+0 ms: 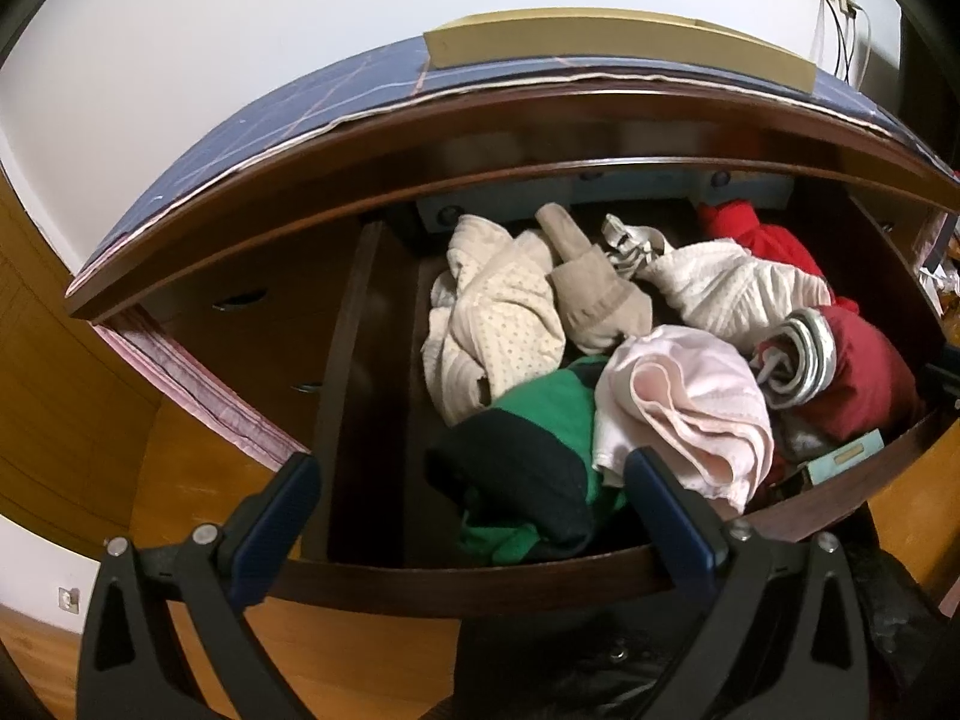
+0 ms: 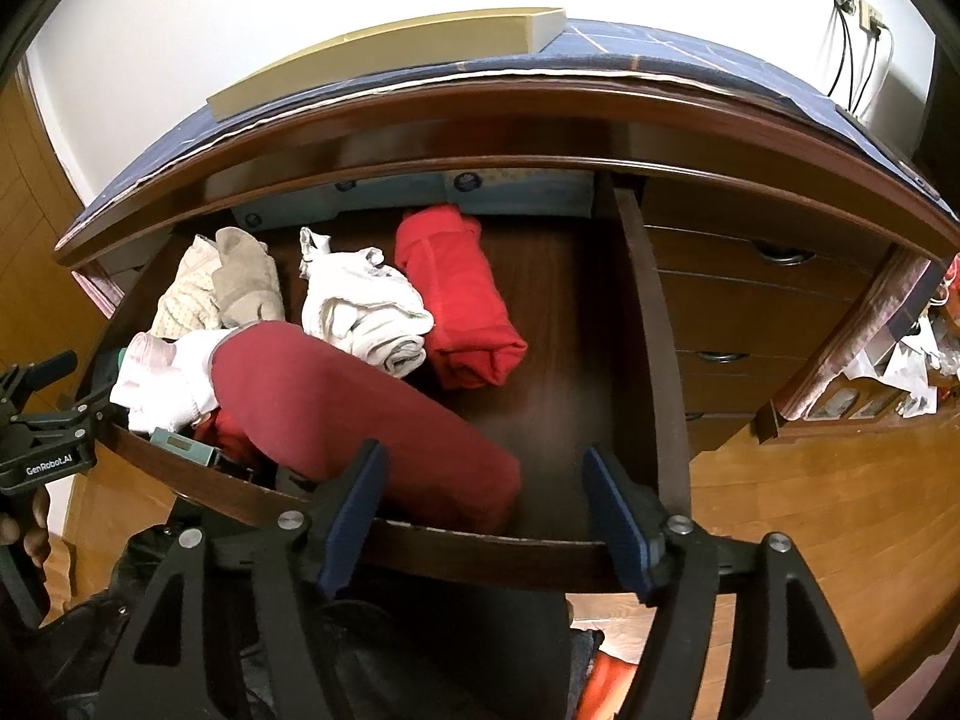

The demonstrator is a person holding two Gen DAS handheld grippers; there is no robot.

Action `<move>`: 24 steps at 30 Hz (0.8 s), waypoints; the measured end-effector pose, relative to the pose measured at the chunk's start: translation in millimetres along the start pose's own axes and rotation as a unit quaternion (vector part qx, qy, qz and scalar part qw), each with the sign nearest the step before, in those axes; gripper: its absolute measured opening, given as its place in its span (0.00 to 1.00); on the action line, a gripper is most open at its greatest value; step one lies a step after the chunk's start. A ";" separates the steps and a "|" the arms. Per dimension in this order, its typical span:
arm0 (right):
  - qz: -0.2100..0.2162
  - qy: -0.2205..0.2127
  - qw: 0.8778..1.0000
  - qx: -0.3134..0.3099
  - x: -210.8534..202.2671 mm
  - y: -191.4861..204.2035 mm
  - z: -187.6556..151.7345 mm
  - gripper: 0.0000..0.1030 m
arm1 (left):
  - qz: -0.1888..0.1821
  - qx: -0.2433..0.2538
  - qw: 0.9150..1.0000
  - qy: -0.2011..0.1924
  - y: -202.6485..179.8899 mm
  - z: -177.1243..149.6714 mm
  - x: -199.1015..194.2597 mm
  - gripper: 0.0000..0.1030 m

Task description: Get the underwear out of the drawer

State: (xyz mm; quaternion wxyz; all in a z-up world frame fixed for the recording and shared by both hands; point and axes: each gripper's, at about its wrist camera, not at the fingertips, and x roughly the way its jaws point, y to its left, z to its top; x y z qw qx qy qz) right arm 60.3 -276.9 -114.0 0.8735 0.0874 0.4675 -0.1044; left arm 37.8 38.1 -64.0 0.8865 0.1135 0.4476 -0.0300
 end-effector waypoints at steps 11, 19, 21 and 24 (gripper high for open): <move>0.033 -0.027 0.999 -0.004 -17.0 -6.7 5.3 0.68 | -0.083 -0.009 0.996 0.036 18.7 3.7 0.2 0.99; 0.110 -0.080 0.987 -0.081 -47.4 15.2 38.5 0.68 | -0.154 -0.008 0.988 -0.015 33.2 40.3 -26.8 0.99; 0.132 -0.062 0.985 -0.094 -37.0 24.4 47.4 0.68 | -0.156 0.001 0.988 -0.013 27.5 50.5 -23.7 0.99; 0.157 -0.013 0.981 -0.117 -9.4 41.4 56.0 0.68 | -0.150 0.027 0.988 -0.003 14.7 59.2 -15.7 0.99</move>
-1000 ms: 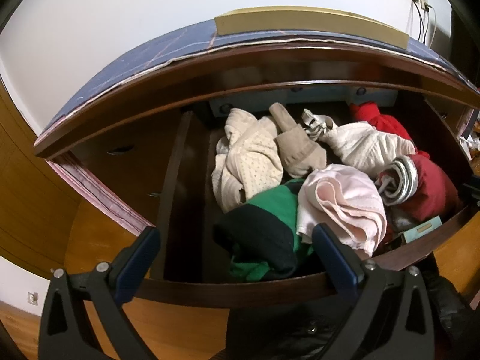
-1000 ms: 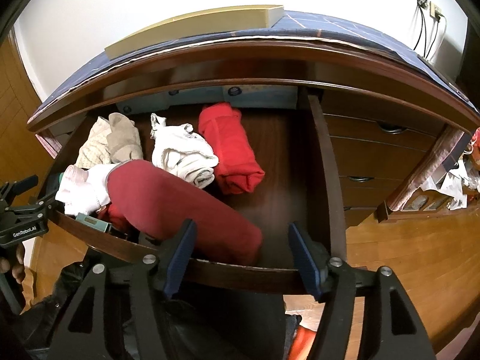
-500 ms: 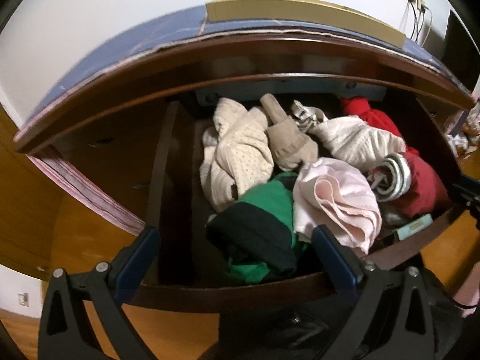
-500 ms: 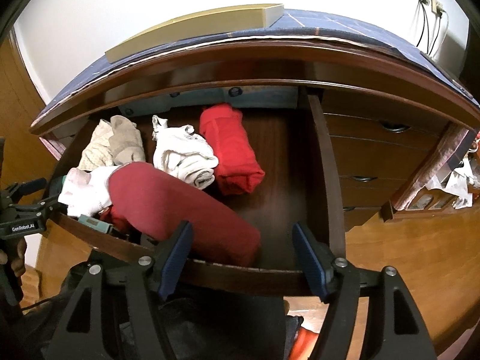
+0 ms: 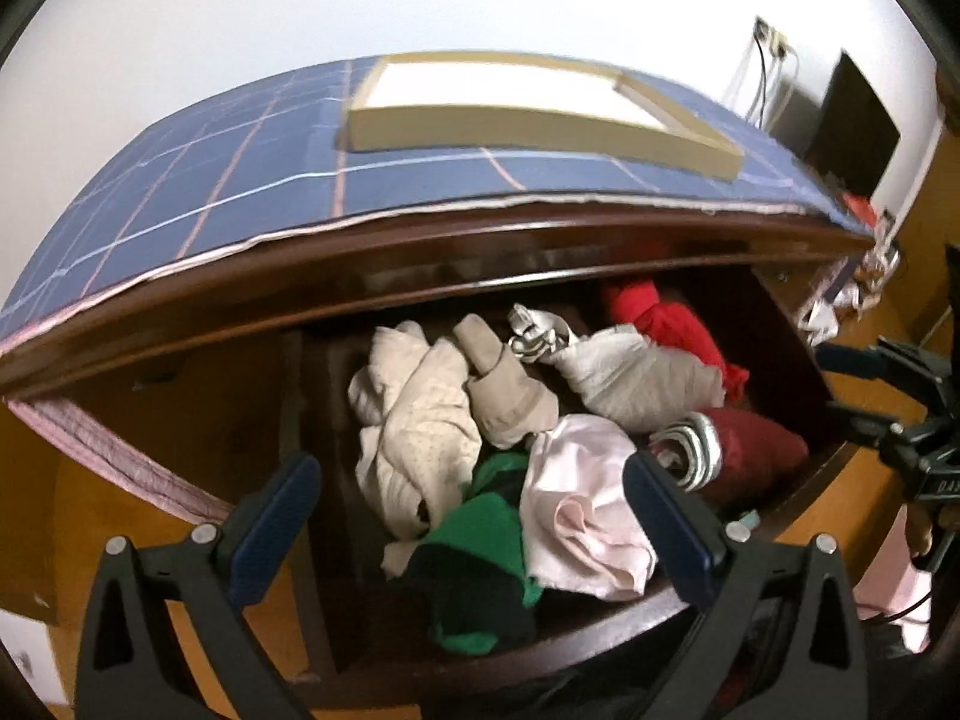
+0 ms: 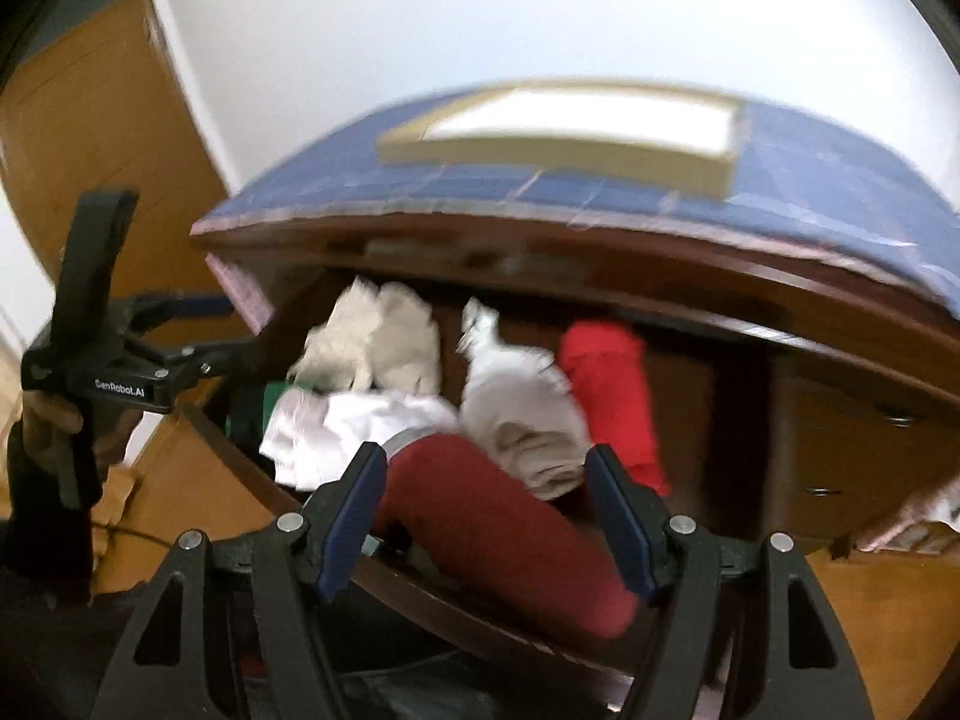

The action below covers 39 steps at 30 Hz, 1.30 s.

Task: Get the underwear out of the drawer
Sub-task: 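Reach into the drawer and grasp the dark red sock with the right gripper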

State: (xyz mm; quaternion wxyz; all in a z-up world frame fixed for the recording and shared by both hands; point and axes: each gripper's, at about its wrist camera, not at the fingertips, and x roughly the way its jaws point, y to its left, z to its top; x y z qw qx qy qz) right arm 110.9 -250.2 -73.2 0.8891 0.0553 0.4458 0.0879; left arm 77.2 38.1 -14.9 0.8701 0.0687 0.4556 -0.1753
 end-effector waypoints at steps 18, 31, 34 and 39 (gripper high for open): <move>0.047 0.140 0.989 0.011 65.9 -17.6 -5.8 0.31 | -0.029 0.096 0.992 0.074 -39.8 14.8 38.3 0.99; 0.206 0.008 0.939 0.276 16.6 -90.5 -15.3 0.30 | -0.032 0.133 0.966 0.220 -70.0 6.9 105.3 0.98; 0.217 -0.010 0.928 0.302 16.5 -96.7 -15.9 0.30 | -0.040 0.115 0.965 0.231 -65.1 4.2 114.3 0.87; 0.256 -0.030 0.889 0.378 29.2 -110.6 -25.9 0.30 | -0.071 0.066 0.974 0.204 -48.6 4.7 104.0 0.63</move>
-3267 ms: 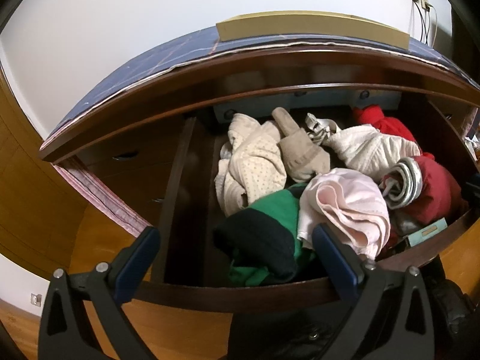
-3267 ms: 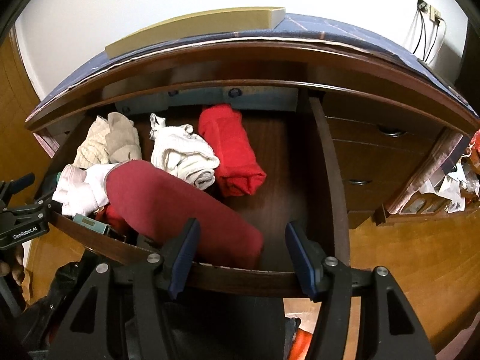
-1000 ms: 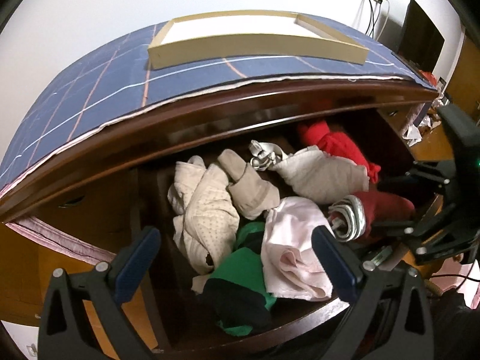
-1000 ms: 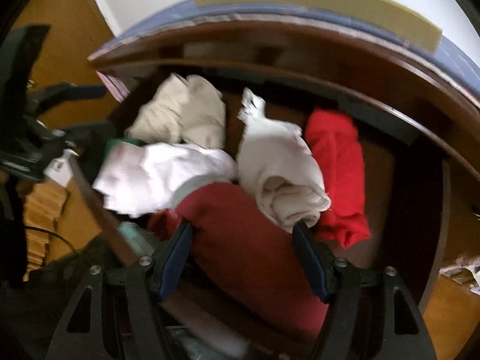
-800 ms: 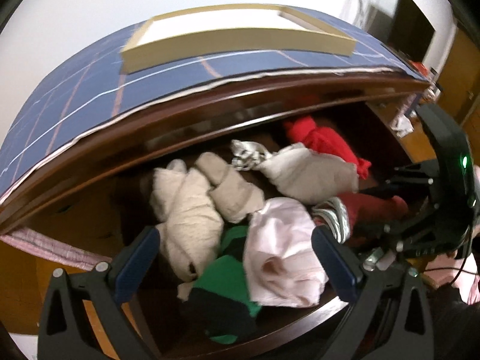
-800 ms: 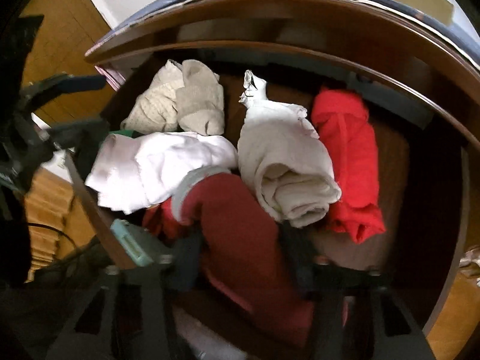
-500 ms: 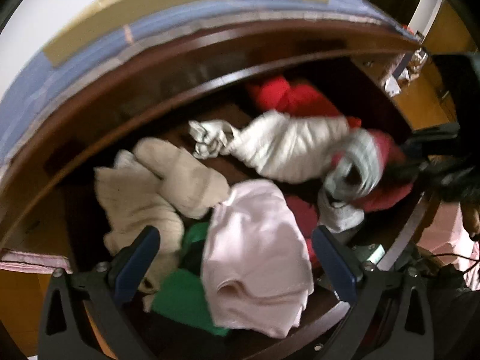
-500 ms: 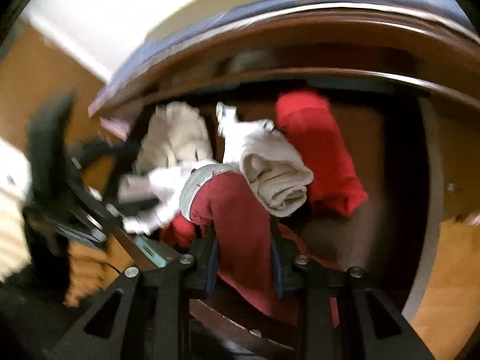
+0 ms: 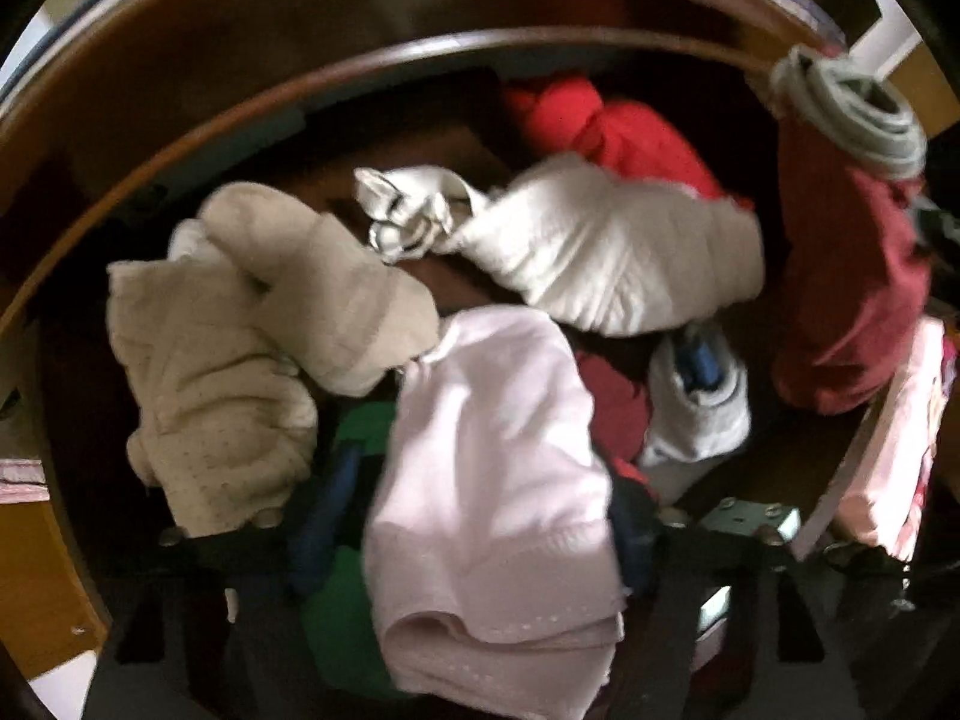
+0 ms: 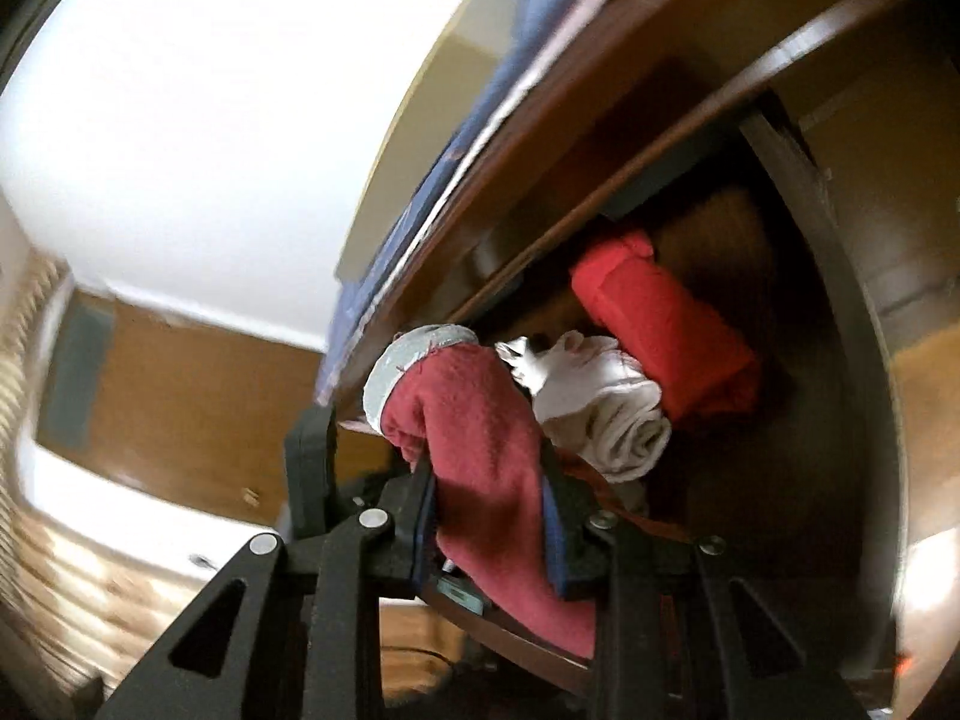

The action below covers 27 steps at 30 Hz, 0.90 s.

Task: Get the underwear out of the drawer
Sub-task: 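Reach into the drawer and grasp the dark red sock with the right gripper, then grasp the pink underwear with the left gripper while the right gripper lifts the red sock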

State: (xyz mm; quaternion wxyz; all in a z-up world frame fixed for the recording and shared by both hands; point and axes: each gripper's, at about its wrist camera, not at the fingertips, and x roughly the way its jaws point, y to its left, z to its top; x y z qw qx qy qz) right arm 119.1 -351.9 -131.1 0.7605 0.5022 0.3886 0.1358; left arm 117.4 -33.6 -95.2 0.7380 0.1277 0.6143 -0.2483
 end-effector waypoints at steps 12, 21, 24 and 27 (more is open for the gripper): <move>-0.117 -0.040 0.987 -0.100 18.1 20.6 -3.7 0.69 | -0.066 -0.070 0.989 -0.114 32.5 -31.8 -40.9 0.21; -0.263 0.029 0.942 -0.205 62.2 35.3 -34.5 0.69 | -0.001 -0.049 0.996 -0.080 14.3 -26.2 -22.6 0.53; -0.302 0.043 0.928 -0.214 77.3 33.3 -37.6 0.69 | 0.018 -0.041 0.998 -0.047 20.4 -14.1 -6.7 0.74; -0.321 0.051 0.920 -0.218 84.5 33.0 -37.7 0.50 | 0.027 -0.016 0.999 -0.036 9.1 -13.9 5.6 0.72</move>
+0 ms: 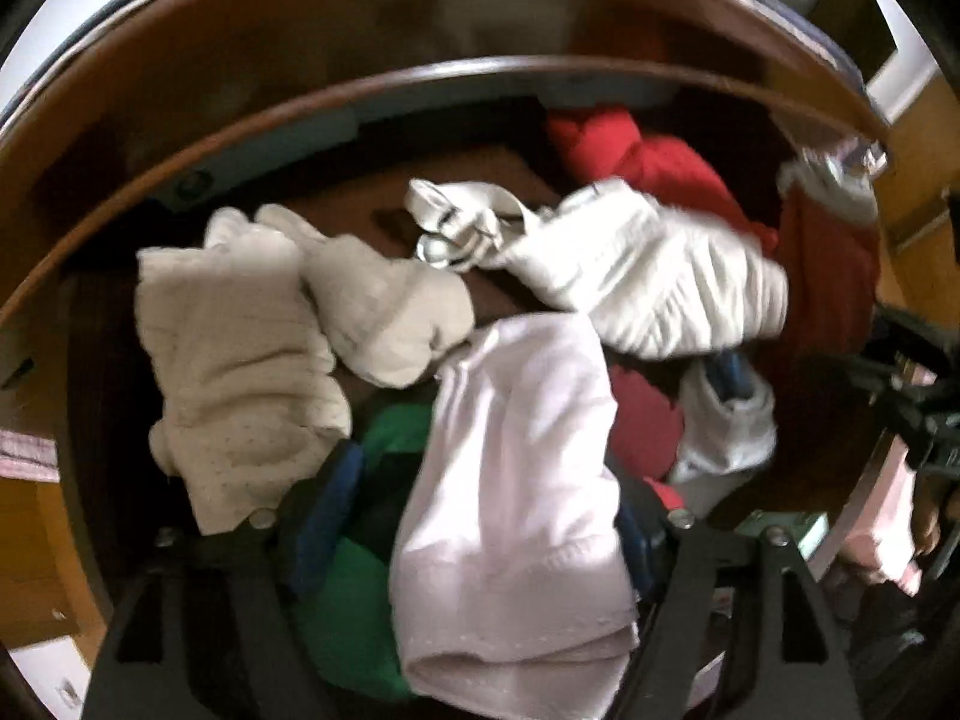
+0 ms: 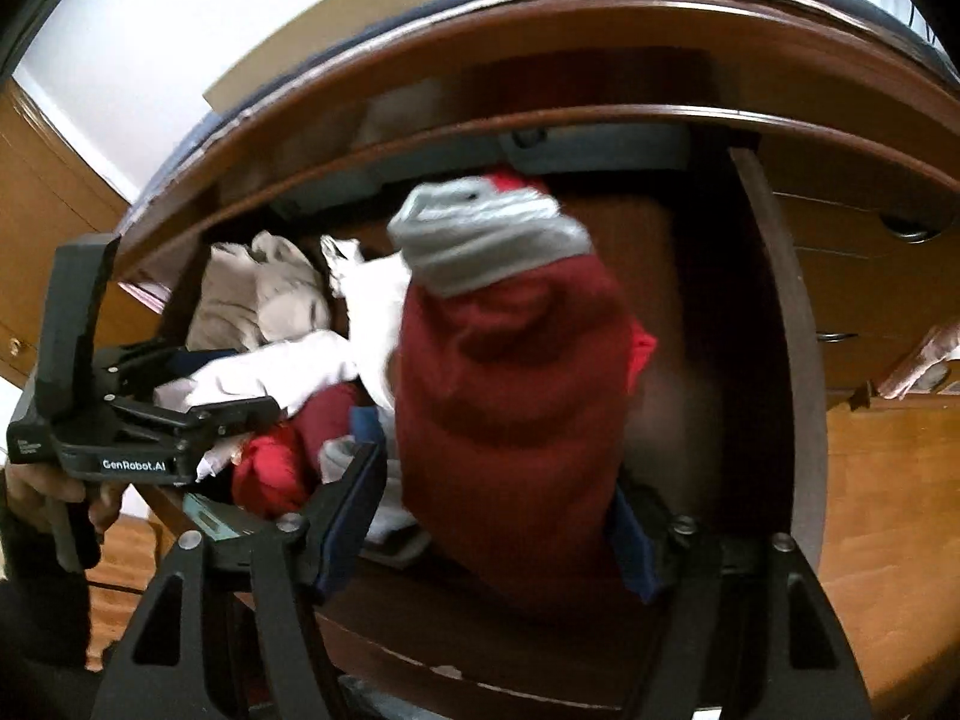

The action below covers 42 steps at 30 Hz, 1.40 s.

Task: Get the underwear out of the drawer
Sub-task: 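Grasp the pink underwear with the left gripper while the right gripper lifts the red sock, then carry the pink underwear and red sock up to the cream tray with both grippers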

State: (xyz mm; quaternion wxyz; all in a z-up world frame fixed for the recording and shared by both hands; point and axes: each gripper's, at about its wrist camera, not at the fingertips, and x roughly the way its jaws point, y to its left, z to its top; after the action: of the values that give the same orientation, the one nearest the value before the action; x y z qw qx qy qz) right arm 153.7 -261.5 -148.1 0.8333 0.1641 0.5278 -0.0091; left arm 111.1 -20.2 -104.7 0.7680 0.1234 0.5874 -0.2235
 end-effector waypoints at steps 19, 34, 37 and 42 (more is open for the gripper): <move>0.125 -0.125 0.984 0.038 -74.7 13.5 18.9 0.27 | -0.111 -0.042 0.983 -0.139 13.9 -12.1 -72.9 0.17; 0.151 -0.185 0.970 -0.041 -126.5 52.6 93.2 0.28 | -0.099 -0.044 0.948 -0.298 36.8 12.4 -187.5 0.17; 0.157 -0.185 0.969 -0.040 -121.3 58.4 118.3 0.27 | -0.070 -0.050 0.942 -0.324 44.7 30.9 -196.8 0.17; 0.143 -0.195 0.970 -0.037 -106.9 65.4 172.7 0.28 | -0.037 -0.068 0.930 -0.360 63.6 68.3 -198.5 0.17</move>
State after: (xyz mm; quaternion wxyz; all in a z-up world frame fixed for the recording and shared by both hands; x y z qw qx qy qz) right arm 270.1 -265.4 30.7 0.9183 0.2021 0.3259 0.0981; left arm 158.3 43.6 99.9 0.9255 -0.0398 0.2898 -0.2408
